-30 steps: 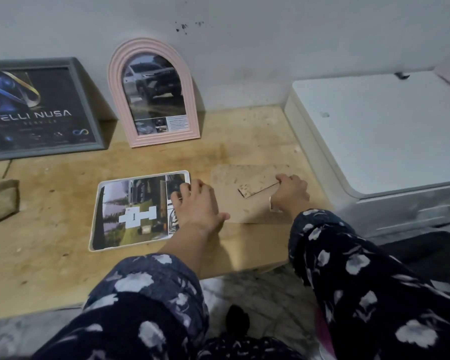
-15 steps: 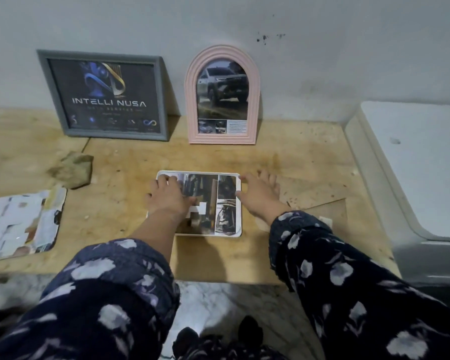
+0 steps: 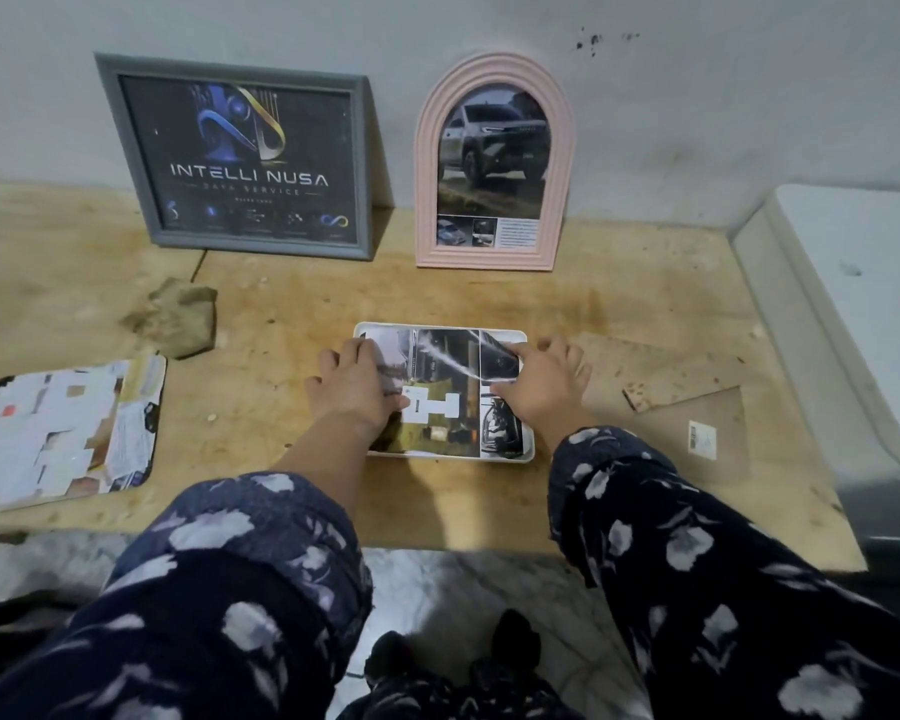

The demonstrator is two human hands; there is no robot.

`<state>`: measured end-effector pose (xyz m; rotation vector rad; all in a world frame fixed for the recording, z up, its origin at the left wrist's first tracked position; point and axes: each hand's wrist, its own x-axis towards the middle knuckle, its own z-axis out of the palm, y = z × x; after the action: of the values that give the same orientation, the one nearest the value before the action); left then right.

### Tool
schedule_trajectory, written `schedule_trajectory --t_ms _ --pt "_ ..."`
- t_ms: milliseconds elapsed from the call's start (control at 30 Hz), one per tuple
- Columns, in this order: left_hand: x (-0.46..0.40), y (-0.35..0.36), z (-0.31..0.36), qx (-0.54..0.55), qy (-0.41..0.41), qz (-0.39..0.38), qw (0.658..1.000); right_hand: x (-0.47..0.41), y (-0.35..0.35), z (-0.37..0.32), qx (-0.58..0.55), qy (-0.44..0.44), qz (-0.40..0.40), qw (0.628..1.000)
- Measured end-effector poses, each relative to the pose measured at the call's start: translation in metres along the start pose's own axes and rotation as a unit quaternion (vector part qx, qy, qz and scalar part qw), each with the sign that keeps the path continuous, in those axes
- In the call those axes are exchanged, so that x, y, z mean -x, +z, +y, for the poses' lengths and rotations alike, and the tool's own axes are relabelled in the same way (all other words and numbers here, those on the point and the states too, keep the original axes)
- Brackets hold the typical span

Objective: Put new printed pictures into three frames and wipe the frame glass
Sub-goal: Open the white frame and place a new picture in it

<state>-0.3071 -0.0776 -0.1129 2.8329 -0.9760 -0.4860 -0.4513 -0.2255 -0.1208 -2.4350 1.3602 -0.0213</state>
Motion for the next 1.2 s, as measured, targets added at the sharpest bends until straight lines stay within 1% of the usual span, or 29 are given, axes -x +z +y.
schedule_trajectory --t_ms 100,167,200,267,300,367,400,433,500,567,633,700,733,800,867,967,1067,1200 --pt "0.0 0.001 -0.001 0.005 0.009 0.01 1.0 0.004 -0.001 -0.006 -0.024 0.003 0.045 0.999" --pt "0.0 0.002 -0.001 0.024 0.009 0.018 1.0 0.007 -0.001 -0.008 -0.108 0.002 0.033 0.994" --pt "0.0 0.002 -0.002 0.039 0.006 0.022 0.999 0.008 -0.003 -0.01 -0.192 0.006 0.016 0.981" --pt "0.001 0.0 -0.004 0.071 -0.004 0.03 0.997 0.013 -0.011 -0.017 -0.374 0.047 -0.006 0.926" --pt "0.001 -0.002 -0.005 0.089 -0.01 0.033 0.995 0.014 -0.016 -0.019 -0.426 0.073 -0.002 0.902" --pt "-0.001 -0.005 -0.007 0.151 -0.032 0.04 0.987 0.012 -0.023 -0.021 -0.473 0.11 0.027 0.874" --pt "-0.002 -0.009 -0.01 0.201 -0.042 0.042 0.978 0.01 -0.025 -0.023 -0.49 0.118 0.04 0.863" --pt "-0.003 -0.011 -0.011 0.262 -0.05 0.043 0.963 0.009 -0.027 -0.026 -0.501 0.124 0.044 0.855" --pt "-0.003 -0.02 -0.016 0.374 -0.051 0.054 0.924 0.006 -0.03 -0.034 -0.503 0.127 0.05 0.853" --pt "-0.002 -0.034 -0.02 0.425 -0.06 0.079 0.9 0.002 -0.038 -0.049 -0.498 0.117 0.058 0.857" --pt "0.001 -0.049 -0.032 0.446 -0.081 0.117 0.884 -0.002 -0.043 -0.071 -0.511 0.106 0.028 0.852" --pt "0.003 -0.059 -0.047 0.457 -0.11 0.15 0.87 -0.006 -0.045 -0.094 -0.522 0.104 -0.032 0.846" --pt "0.006 -0.063 -0.06 0.462 -0.125 0.166 0.862 -0.007 -0.044 -0.109 -0.511 0.089 -0.057 0.853" --pt "0.012 -0.069 -0.085 0.464 -0.149 0.175 0.856 -0.009 -0.039 -0.137 -0.476 0.055 -0.085 0.873" --pt "0.019 -0.075 -0.109 0.463 -0.167 0.183 0.851 -0.009 -0.028 -0.167 -0.451 0.022 -0.11 0.886" --pt "0.03 -0.083 -0.155 0.455 -0.209 0.235 0.833 -0.004 -0.006 -0.218 -0.413 -0.028 -0.139 0.899" --pt "0.038 -0.092 -0.209 0.437 -0.248 0.285 0.816 0.004 0.009 -0.279 -0.415 -0.063 -0.154 0.895" --pt "0.046 -0.099 -0.274 0.431 -0.278 0.304 0.803 0.017 0.036 -0.348 -0.423 -0.082 -0.173 0.886"
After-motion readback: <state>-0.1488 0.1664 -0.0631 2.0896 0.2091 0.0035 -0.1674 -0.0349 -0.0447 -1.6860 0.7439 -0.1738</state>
